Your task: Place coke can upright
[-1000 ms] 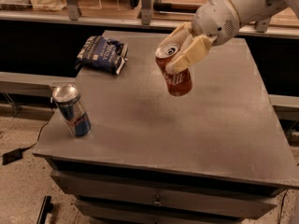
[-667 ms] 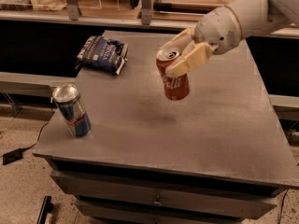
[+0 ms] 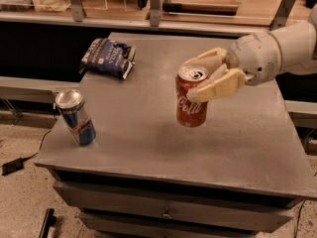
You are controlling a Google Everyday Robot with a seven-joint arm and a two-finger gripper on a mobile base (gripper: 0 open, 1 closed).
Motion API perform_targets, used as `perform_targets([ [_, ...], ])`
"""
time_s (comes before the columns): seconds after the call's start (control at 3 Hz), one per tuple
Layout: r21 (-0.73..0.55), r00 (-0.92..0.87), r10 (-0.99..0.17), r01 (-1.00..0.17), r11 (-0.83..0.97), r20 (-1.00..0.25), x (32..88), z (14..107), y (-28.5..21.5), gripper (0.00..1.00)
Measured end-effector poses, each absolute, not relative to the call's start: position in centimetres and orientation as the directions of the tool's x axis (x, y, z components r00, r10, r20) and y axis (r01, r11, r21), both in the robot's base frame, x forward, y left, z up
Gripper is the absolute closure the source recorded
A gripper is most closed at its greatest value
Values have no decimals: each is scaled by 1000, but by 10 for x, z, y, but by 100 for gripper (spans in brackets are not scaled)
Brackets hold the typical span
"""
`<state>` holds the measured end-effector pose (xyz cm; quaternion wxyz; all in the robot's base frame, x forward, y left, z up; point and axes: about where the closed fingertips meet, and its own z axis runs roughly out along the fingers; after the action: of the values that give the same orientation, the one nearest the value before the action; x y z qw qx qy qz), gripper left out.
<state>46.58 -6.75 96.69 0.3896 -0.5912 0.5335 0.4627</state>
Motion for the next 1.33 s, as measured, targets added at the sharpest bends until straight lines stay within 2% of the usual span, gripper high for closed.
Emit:
perform_targets([
  [0.67,-40,40,-167,-999,-6,-985,429,943,-65,100],
  [1.0,-59,53,-159,-998,29,-986,427,926,-55,82],
  [1.33,-63,57,-161,-998,28,-985,427,925,-51,51],
])
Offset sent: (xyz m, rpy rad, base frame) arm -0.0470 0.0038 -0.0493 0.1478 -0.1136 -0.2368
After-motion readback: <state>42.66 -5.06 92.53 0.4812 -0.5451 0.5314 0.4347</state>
